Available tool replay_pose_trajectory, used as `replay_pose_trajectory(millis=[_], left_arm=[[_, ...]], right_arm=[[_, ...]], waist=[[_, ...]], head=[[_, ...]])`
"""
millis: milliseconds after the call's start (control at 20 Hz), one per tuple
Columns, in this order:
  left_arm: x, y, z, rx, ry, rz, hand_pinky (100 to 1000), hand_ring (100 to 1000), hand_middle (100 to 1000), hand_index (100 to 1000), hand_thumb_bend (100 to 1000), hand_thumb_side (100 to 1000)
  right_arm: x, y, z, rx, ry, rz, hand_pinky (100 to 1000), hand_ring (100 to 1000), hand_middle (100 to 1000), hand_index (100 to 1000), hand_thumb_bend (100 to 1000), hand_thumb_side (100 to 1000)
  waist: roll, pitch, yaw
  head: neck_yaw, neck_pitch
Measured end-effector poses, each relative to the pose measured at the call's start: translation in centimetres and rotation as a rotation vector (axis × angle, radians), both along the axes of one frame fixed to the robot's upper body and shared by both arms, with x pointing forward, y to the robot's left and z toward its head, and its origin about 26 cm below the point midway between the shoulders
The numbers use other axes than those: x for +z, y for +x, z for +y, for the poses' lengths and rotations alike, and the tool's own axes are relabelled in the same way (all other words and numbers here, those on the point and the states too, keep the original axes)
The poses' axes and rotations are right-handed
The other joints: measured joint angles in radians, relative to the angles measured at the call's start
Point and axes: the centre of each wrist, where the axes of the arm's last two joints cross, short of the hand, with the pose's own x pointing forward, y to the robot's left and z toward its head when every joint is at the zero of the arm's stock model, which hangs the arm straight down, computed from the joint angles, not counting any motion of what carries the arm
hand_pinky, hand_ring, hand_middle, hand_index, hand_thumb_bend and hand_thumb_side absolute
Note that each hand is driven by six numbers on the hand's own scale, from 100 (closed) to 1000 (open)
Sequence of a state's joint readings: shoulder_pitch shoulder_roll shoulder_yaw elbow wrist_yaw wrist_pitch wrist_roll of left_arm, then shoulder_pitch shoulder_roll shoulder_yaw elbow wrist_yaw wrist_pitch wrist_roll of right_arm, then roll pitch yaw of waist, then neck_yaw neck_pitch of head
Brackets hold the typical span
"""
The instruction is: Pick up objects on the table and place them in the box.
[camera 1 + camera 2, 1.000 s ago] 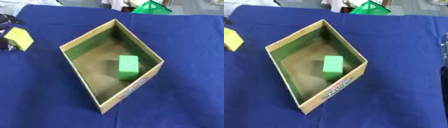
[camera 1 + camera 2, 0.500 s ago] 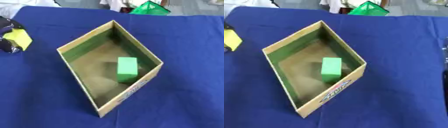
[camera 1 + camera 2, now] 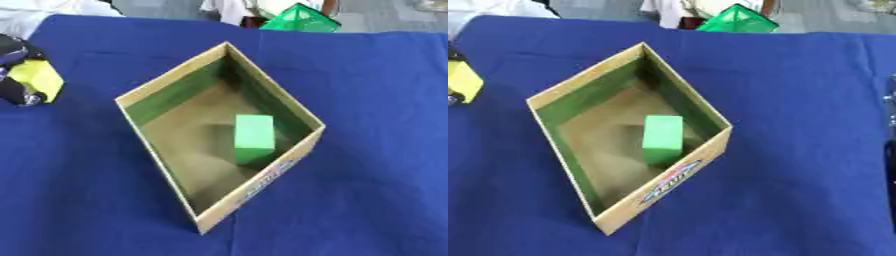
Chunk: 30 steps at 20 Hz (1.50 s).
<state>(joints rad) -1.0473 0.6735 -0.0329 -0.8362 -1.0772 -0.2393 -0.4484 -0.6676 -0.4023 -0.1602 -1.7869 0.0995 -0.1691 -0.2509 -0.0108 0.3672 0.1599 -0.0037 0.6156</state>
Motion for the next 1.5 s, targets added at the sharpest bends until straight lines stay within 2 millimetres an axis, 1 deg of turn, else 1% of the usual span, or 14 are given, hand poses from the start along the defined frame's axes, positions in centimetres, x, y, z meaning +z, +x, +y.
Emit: replay_pose_trajectory(millis=[250,350,450,600,800,900,1050,1250,1300,1500], left_arm=[[1.4,-0.3,-1.4,-0.075,0.017,-0.043,649,666,633,780,222,100],[2.1,-0.5,-2.3,-0.119,0.031,-0.061,649,667,634,780,225,100],[2.9,-0.8,-3.5,-0.170,0.046,-0.084,645,663,625,780,207,100],[4.0,-1.4,-6.4,-0.285,0.056,-0.131,643,661,618,782,194,100],[5.0,-2.5,-11.1,-0.451,0.059,-0.180,643,662,618,784,205,100],[5.2,-3.2,-13.3,-0.524,0.062,-0.189,642,661,617,783,208,100],[5.2,-4.0,-15.8,-0.604,0.059,-0.189,638,658,614,782,225,100],[4.7,-4.6,-18.6,-0.677,0.048,-0.168,630,652,610,782,245,100],[4.5,-4.6,-19.2,-0.692,0.043,-0.164,623,647,607,780,266,100],[3.6,-5.0,-21.7,-0.742,0.030,-0.155,613,639,602,776,265,100]], right_arm=[[-0.2,-0.1,0.0,-0.001,0.001,0.003,816,839,621,845,227,1000],[-0.2,-0.1,0.0,0.000,0.000,0.004,816,839,621,845,227,1000],[-0.2,-0.1,0.0,-0.001,-0.001,0.005,816,839,623,846,229,1000],[-0.3,-0.2,0.2,0.004,0.002,0.006,816,839,625,846,230,1000],[-0.4,-0.2,0.5,0.012,0.004,0.006,816,839,626,846,231,1000],[-0.4,-0.3,0.6,0.014,0.004,0.005,816,839,626,847,232,1000],[-0.4,-0.4,0.7,0.016,0.003,0.003,816,839,627,847,232,1000],[-0.4,-0.4,0.9,0.019,0.003,0.003,817,839,628,847,231,1000],[-0.4,-0.4,0.9,0.020,0.002,0.003,817,839,628,847,230,1000],[-0.6,-0.4,1.1,0.024,0.005,0.007,817,839,629,847,231,1000]], waist=[[0.005,-0.015,0.009],[0.007,-0.018,0.013],[0.009,-0.023,0.015],[0.009,-0.034,0.022],[0.010,-0.039,0.025],[0.011,-0.043,0.025],[0.012,-0.045,0.025],[0.013,-0.051,0.026],[0.014,-0.053,0.027],[0.015,-0.058,0.030]], head=[[-0.013,0.019],[-0.016,0.027],[-0.019,0.035],[-0.028,0.047],[-0.051,0.059],[-0.060,0.061],[-0.065,0.067],[-0.066,0.071],[-0.066,0.071],[-0.064,0.078]])
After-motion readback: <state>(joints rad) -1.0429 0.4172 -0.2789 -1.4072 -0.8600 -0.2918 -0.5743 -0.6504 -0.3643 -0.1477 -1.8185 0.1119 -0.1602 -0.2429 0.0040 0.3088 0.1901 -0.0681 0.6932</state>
